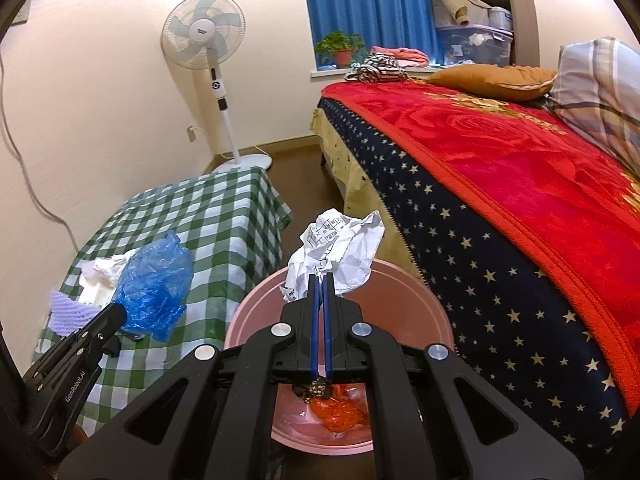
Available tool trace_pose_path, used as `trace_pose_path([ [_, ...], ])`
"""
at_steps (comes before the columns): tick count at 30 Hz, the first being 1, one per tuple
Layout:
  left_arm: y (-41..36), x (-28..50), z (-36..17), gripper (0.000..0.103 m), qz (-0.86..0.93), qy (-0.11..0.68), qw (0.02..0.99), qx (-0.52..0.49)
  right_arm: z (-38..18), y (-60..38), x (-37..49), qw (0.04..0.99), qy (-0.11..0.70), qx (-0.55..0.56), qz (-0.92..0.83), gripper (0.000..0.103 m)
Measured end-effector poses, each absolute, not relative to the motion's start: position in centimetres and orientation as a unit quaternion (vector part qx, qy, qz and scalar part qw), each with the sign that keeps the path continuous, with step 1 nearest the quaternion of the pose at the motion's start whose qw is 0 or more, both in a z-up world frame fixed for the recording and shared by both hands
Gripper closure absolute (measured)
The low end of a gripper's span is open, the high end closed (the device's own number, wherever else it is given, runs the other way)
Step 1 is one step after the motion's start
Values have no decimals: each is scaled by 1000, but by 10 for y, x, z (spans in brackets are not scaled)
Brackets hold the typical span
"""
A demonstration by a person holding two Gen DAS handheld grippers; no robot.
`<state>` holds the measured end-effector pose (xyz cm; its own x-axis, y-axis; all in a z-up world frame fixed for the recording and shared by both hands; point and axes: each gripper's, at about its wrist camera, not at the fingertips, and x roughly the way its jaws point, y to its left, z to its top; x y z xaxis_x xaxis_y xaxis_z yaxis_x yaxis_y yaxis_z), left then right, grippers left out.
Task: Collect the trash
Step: 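Carry the blue bag in the left gripper and the paper in the right gripper to the pink bin, then open both grippers over the pink bin to drop the bag and paper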
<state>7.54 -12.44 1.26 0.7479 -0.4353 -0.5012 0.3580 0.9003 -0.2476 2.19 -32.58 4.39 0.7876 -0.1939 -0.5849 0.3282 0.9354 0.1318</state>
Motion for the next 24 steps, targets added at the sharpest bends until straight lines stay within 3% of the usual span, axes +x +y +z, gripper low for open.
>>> trace_pose_path([
  [21, -189, 87, -14, 101, -282, 325, 901, -59, 34, -351, 21, 926, 310, 120, -181, 99],
  [24, -193, 88, -20, 85, -281, 340, 896, -51, 33, -352, 22, 922, 314, 121, -189, 94],
])
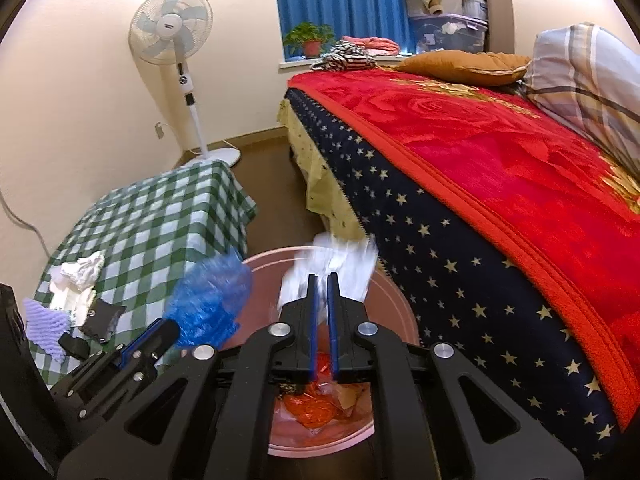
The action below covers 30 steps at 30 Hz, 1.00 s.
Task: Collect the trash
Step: 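Open both grippers over the pink bin to drop the bag and paper, then move both grippers back to the checked bed toward the foam net and black pouch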
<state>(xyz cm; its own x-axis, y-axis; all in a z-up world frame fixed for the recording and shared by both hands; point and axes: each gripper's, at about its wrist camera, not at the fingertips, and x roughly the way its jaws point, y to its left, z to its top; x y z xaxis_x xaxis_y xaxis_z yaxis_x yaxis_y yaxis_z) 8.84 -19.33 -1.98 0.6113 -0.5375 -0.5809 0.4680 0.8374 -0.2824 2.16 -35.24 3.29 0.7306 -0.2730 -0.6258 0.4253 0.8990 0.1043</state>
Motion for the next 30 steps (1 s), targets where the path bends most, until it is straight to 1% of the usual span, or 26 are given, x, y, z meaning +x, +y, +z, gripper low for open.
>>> trace_pose_path([
  [1, -192, 88, -21, 80, -278, 341, 897, -51, 32, -353, 22, 922, 315, 122, -190, 93],
  [3, -190, 89, -21, 80, -274, 343, 897, -52, 33, -352, 21, 922, 313, 119, -194, 88],
  [4, -187, 89, -20, 80, -270, 343, 898, -53, 33, -352, 20, 922, 312, 119, -194, 83],
  [5, -186, 88, -20, 80, -268, 342, 899, -53, 33, -351, 20, 923, 310, 119, -194, 81],
  [13, -161, 79, -4, 80, -245, 321, 913, -55, 37, -340, 15, 931, 302, 116, -170, 81],
  [30, -65, 70, 19, 81, -148, 282, 944, -87, 46, -270, 25, 948, 291, 101, -85, 81],
])
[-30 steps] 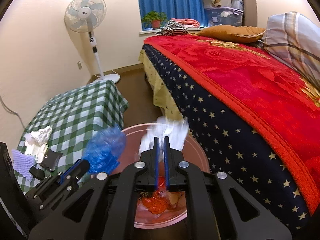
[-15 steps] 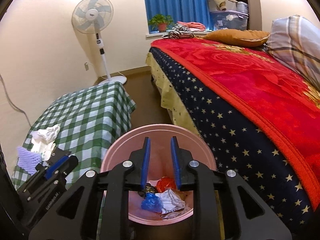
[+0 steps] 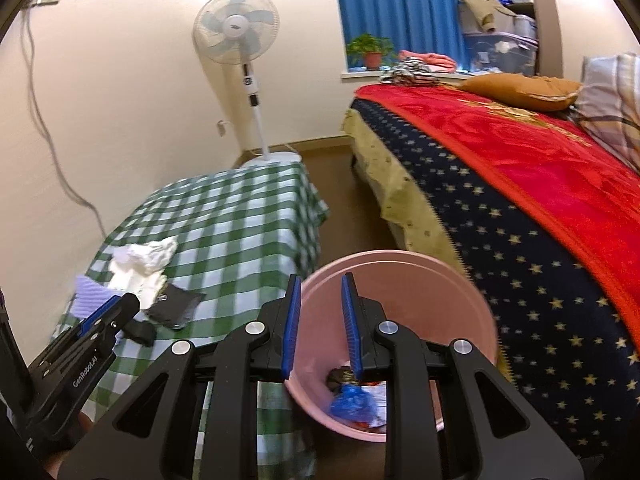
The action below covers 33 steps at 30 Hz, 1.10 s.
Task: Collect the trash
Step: 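Move both grippers back to the checked bed toward the foam net and black pouch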
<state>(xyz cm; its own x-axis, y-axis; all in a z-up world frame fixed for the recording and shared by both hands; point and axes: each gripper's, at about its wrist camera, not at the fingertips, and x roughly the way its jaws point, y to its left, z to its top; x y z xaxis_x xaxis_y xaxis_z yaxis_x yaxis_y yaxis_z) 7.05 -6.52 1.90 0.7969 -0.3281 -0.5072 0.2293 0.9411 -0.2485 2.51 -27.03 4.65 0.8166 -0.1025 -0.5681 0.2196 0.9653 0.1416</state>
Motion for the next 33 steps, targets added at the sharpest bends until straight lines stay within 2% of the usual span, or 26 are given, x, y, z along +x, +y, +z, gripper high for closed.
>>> trace_pose_path([
  [17, 9, 78, -2, 81, -41, 284, 950, -122, 15, -196, 81, 939, 322, 113, 34, 83],
  [33, 51, 95, -17, 81, 42, 290, 943, -157, -46, -137, 131, 903, 407, 92, 99, 81],
])
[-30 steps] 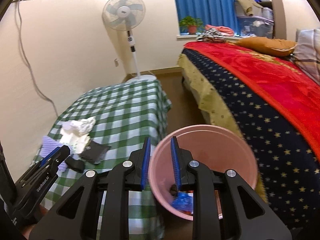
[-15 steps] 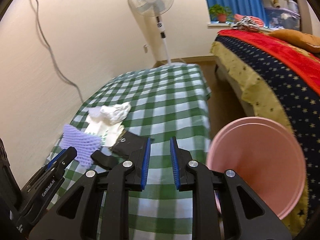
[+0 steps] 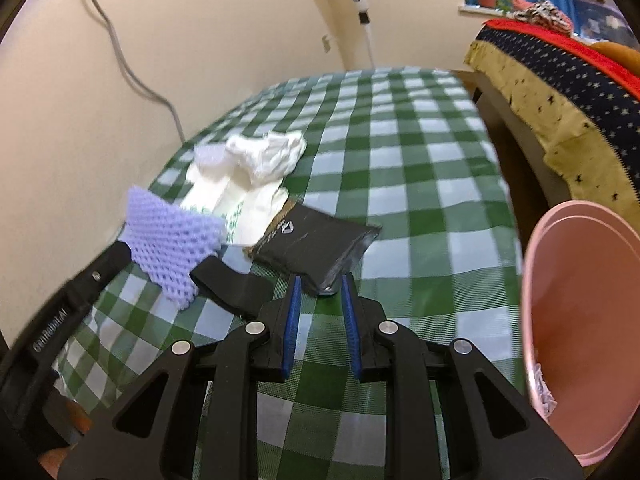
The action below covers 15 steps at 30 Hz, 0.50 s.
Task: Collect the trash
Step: 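Move both grippers back to the checked bed toward the foam net and black pouch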
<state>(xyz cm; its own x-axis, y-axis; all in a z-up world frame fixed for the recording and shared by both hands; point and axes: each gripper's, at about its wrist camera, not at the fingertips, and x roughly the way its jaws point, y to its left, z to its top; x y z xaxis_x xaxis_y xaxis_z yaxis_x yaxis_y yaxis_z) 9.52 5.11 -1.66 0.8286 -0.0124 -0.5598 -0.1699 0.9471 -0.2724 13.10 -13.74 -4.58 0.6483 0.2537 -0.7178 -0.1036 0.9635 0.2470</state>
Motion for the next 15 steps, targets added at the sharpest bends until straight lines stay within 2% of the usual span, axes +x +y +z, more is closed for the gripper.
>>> trace_pose_path([
  [1, 55, 97, -19, 81, 48, 293, 941, -162, -48, -136, 132, 901, 413, 87, 99, 80],
  [4, 63, 100, -24, 80, 56, 302, 935, -176, -52, -125, 136, 901, 422, 49, 91, 67],
  [6, 67, 103, -26, 79, 60, 307, 932, -181, -51, -118, 137, 902, 422, 23, 90, 67],
  [8, 72, 105, -29, 69, 67, 311, 930, -186, -50, -113, 138, 902, 422, -2, 86, 66],
  [11, 77, 110, -32, 61, 69, 318, 925, -195, -51, -112, 142, 900, 427, -11, 80, 66],
  [15, 80, 118, -38, 54, 67, 333, 918, -205, -55, -110, 148, 898, 432, -29, 75, 68],
])
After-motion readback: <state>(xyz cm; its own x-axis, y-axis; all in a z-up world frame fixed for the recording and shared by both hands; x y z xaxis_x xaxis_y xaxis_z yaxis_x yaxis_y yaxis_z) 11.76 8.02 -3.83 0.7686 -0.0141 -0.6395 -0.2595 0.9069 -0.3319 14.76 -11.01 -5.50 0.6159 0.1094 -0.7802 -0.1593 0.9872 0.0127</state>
